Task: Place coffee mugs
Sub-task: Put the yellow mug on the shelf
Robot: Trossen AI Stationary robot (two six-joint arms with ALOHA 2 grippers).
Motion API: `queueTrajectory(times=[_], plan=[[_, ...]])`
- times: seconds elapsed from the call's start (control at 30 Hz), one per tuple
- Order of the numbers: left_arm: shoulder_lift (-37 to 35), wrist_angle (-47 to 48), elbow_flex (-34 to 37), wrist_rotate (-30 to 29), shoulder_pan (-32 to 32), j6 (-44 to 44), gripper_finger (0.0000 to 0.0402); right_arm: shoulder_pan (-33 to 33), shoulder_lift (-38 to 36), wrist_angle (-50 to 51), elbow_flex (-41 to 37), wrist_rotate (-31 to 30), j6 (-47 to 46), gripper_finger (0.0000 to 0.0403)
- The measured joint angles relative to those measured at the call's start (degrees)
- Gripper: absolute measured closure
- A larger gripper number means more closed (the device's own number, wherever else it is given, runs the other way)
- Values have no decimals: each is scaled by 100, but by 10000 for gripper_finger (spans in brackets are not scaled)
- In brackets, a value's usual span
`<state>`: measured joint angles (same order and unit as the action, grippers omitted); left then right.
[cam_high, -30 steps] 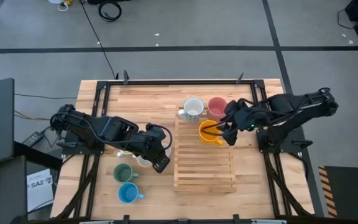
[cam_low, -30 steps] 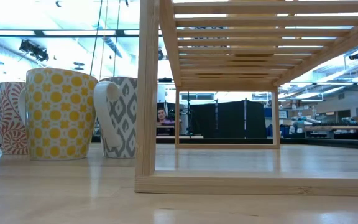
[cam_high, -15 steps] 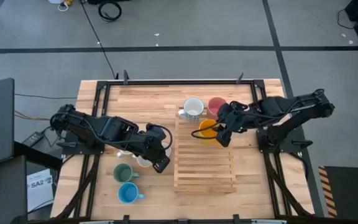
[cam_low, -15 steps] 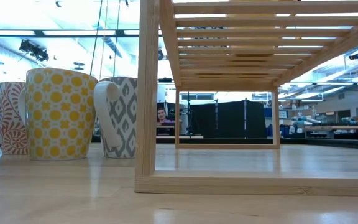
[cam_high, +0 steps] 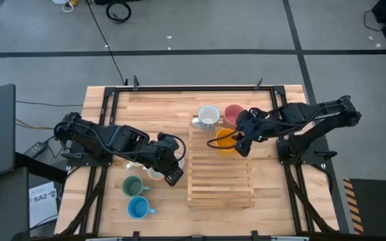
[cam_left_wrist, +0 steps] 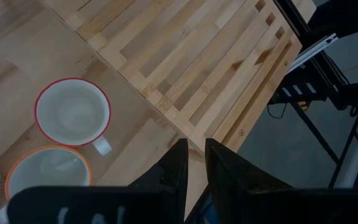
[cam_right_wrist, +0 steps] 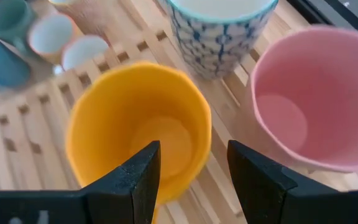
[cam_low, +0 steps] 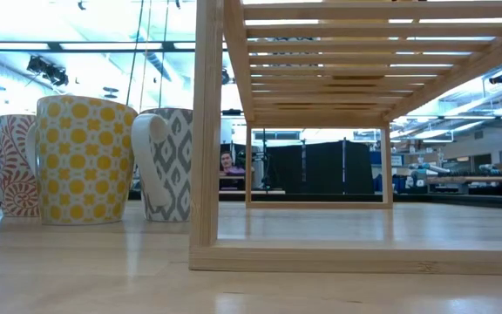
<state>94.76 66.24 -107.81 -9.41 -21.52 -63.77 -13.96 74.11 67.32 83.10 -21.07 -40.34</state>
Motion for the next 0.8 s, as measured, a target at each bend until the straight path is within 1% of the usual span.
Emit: queueTrajectory(times=[0.27,0.37,0.5,0.8], plan=[[0,-19,0,2,0,-2,340,31,165,120,-3,66,-90,212],[0,-29,0,0,0,-2,340,54,174,170,-3,113,-283,222],[0,-37,0,0,0,0,340,60,166,179,-3,117,-358,252],[0,-46,0,2,0,-2,340,63,161,183,-3,126,-367,335]])
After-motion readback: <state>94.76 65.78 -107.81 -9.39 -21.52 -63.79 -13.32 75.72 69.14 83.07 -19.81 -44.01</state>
